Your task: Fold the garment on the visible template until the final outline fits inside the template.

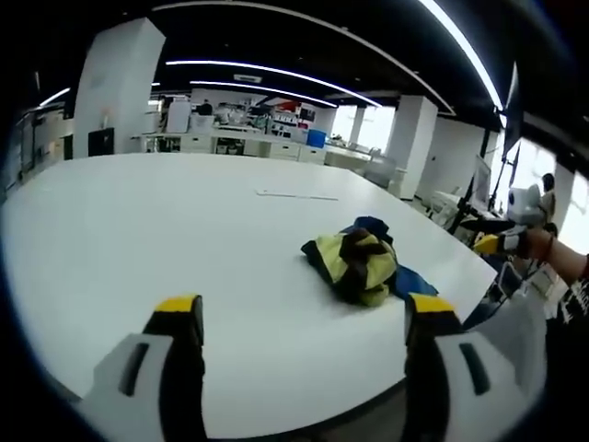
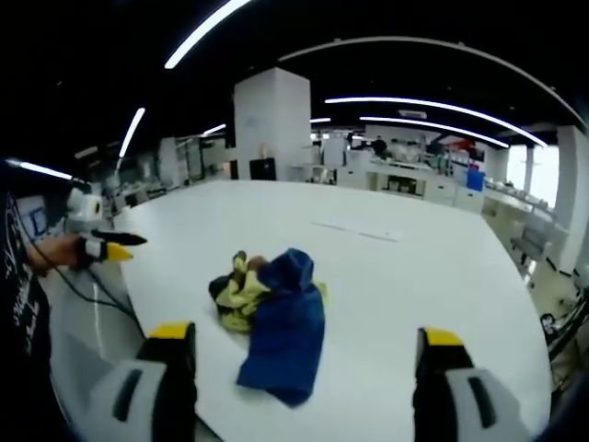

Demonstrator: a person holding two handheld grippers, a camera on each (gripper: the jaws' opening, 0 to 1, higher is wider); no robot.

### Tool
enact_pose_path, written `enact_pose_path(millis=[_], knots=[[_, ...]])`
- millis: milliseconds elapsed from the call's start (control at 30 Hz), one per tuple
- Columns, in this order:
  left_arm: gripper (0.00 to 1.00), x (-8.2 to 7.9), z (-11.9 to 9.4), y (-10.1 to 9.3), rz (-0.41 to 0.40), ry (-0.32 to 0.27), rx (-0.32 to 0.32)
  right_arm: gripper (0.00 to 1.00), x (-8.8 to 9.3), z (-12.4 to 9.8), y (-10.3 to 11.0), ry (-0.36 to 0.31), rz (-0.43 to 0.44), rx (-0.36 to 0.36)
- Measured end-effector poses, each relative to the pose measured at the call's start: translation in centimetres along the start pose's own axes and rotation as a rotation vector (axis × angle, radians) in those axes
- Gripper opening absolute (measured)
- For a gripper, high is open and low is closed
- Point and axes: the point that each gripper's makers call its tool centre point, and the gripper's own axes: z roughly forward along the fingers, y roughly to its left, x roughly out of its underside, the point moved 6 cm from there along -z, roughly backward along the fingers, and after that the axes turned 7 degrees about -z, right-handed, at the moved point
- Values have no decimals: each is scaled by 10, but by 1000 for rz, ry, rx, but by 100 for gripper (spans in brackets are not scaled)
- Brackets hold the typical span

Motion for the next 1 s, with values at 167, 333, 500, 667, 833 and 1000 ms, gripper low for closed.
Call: enact_pose_path(millis=[167, 333, 500, 667, 833, 1000], knots=[[87, -1, 1, 0, 6, -5, 0, 100, -2, 0, -2, -5, 5, -6], [86, -8, 2, -1, -1, -48, 8, 100, -2, 3, -7, -18, 29, -12], [85, -10, 4, 2, 3, -43, 7, 100, 0, 6, -7, -9, 25, -14], [79, -10, 8, -1, 13, -36, 29, 98, 1, 10, -8, -11, 5, -19], [66, -7, 21, -12, 63, -16, 79, 83, -4, 19, -5, -47, 12, -53], [61, 0, 39, -27, 94, 16, 142, 70, -11, 32, -1, -84, 55, -108]])
